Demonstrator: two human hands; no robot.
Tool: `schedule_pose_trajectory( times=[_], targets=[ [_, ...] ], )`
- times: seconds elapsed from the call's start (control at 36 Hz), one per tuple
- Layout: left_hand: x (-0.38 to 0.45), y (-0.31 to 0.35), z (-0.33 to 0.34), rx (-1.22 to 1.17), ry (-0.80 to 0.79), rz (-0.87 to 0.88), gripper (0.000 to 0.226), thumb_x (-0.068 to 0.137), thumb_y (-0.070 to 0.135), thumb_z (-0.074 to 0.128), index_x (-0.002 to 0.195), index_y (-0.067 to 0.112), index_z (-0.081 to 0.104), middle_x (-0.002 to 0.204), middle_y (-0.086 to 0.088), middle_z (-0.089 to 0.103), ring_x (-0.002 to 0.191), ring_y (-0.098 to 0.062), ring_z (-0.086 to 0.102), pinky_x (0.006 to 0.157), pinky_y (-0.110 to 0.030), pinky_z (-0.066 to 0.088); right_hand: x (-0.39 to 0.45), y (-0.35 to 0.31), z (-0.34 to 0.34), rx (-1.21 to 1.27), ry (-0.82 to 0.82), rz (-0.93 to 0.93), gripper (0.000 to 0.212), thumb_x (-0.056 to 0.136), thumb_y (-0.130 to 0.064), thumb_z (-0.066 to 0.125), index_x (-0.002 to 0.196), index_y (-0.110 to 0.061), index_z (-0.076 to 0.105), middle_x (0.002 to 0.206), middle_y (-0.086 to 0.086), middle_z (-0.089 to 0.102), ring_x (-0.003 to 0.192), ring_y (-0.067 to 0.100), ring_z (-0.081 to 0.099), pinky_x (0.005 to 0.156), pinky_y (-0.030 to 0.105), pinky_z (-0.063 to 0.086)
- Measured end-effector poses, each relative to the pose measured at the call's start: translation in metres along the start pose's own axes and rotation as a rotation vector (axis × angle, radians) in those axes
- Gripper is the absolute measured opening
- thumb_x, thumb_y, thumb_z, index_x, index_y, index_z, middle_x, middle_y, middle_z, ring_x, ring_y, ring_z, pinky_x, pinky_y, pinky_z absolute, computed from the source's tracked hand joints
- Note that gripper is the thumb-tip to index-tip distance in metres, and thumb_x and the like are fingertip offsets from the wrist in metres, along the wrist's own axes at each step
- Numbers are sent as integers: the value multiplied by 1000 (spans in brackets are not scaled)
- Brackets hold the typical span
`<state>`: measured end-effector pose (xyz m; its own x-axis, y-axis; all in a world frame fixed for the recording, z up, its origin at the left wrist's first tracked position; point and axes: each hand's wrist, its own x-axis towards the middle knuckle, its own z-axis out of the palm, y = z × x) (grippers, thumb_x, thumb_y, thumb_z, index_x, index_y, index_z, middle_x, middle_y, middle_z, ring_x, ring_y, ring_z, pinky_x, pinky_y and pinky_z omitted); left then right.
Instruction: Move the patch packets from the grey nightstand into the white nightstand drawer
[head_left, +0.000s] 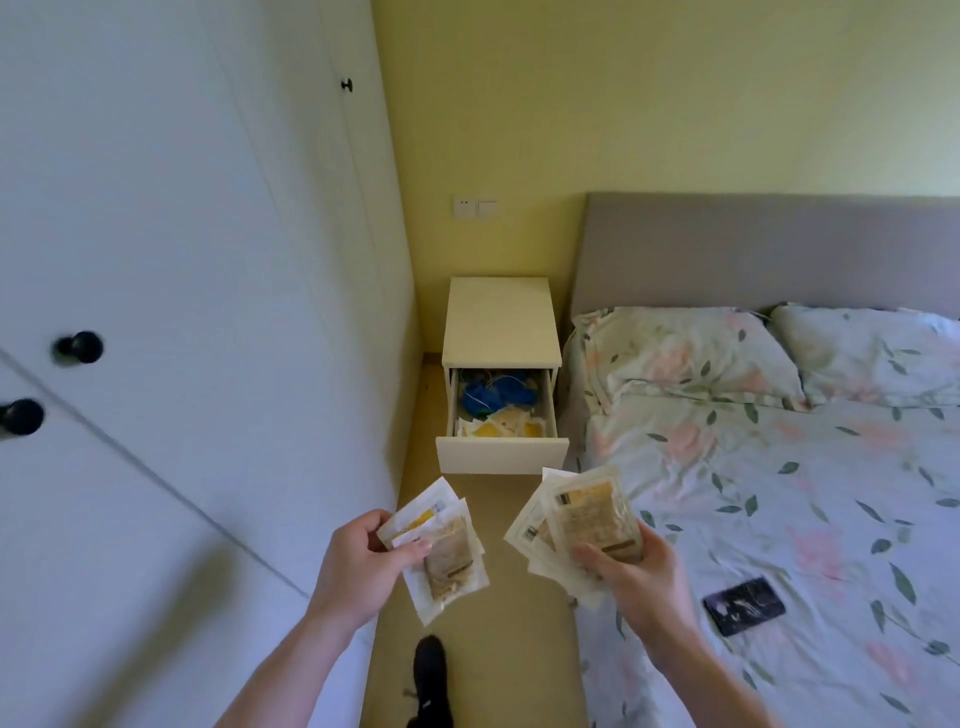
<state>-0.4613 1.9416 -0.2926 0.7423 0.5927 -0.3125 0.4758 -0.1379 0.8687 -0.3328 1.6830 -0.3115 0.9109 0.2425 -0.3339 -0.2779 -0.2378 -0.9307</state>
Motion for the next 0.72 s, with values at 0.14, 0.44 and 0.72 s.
schedule_pose_trajectory(
  times=[0.14, 0.44, 0.72],
  targets=[
    [91, 12, 7, -54, -57, -27, 10, 84, 20, 81, 89, 19, 73, 79, 6, 74, 75, -11, 67, 61, -20, 50, 57, -16, 15, 31, 75, 43, 29, 76, -9, 88, 102, -16, 77, 87, 1, 80, 80, 19, 78, 73, 43, 64],
    [279, 31, 45, -144, -220, -219, 26, 79, 17, 85, 100, 15, 71, 97, -4, 75, 93, -23, 70, 80, -36, 56, 166, -57, 23, 88, 320, 81, 25, 76, -6, 87, 93, -18, 75, 81, 1, 78, 69, 14, 71, 49, 19, 51],
    [391, 52, 94, -36, -235, -260, 21, 79, 15, 84, 97, 15, 72, 92, -2, 76, 87, -21, 72, 72, -32, 56, 283, -72, 12, 91, 321, 206, 27, 77, -8, 87, 100, -13, 75, 87, 5, 79, 83, 21, 73, 61, 22, 53]
  ],
)
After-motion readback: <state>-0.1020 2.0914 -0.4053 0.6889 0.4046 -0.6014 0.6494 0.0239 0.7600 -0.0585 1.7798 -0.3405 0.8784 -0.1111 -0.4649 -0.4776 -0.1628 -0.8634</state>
